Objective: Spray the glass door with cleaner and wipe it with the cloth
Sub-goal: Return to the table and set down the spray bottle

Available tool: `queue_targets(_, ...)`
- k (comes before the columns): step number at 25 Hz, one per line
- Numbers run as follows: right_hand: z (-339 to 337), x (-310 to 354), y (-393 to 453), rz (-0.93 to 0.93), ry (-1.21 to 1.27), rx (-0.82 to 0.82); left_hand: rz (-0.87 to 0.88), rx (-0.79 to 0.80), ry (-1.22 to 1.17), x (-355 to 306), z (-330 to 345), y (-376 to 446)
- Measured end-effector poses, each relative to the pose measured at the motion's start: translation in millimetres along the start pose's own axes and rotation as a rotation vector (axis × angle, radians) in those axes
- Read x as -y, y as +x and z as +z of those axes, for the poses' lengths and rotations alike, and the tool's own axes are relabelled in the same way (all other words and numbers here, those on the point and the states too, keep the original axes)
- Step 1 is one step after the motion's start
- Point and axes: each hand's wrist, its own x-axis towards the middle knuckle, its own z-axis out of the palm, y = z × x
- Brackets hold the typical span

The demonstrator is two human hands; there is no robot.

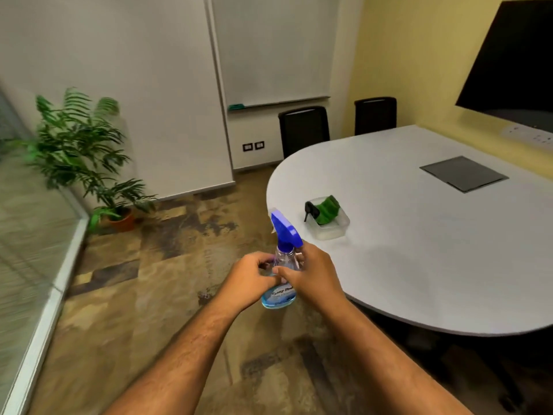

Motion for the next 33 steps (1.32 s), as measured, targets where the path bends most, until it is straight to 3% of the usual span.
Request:
queue_targets(5, -28, -53, 57, 0.119, -0.013, -0.058, 0.032, 0.101, 0.052, -11, 52, 81)
queue_targets(9, -50, -103, 112, 0.181, 0.008, -0.05, 0.008, 0.064, 0.07, -21, 99, 140)
queue_targets(22, -154, -248, 276, 0.075, -0.028, 0.248, -0.233, -0.04, 0.082, -71, 238, 290)
queue_targets(28, -152, -291, 308, 0.132, -0.028, 0.295, -0.304, -0.032, 0.118, -67, 274, 327)
queue_targets(33, -143, -320, 324, 0.13, -0.174, 0.409, -0.389, 0.027, 0.148, -49, 296, 345)
